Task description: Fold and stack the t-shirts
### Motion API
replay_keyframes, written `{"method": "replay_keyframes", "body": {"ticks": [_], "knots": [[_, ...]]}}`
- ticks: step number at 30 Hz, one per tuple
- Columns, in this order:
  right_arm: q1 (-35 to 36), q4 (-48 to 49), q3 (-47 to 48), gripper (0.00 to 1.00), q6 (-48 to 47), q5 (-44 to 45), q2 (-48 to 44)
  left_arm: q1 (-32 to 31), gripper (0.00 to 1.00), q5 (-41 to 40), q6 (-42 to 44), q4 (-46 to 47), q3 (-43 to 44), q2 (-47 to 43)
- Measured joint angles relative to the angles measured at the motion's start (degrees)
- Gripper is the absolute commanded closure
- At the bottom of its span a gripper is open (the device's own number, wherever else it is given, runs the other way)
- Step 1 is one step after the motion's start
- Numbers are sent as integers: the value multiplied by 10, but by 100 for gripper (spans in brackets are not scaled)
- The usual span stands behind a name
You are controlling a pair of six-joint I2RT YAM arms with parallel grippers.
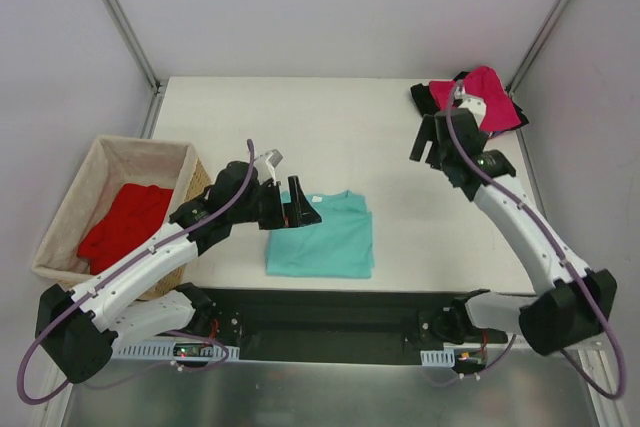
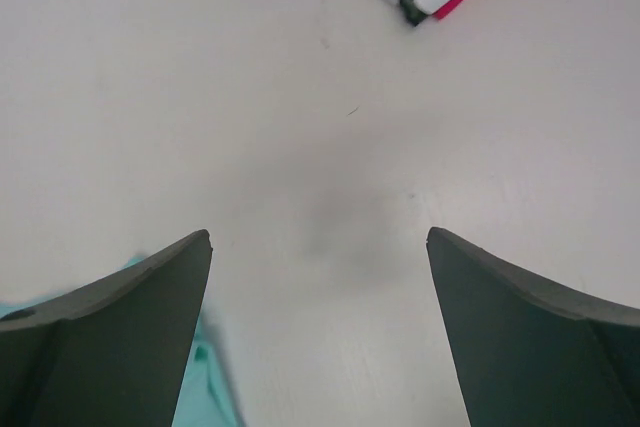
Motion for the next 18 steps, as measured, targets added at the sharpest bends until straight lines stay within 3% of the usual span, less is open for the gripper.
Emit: {"method": "replay_keyframes", "body": {"ticks": [7, 18], "knots": [[-145, 22, 117, 6, -50, -19, 183, 5, 1, -8, 8, -9, -8, 0], [-221, 76, 322, 6, -46, -148, 452, 46, 1, 5, 19, -16, -22, 17]]}}
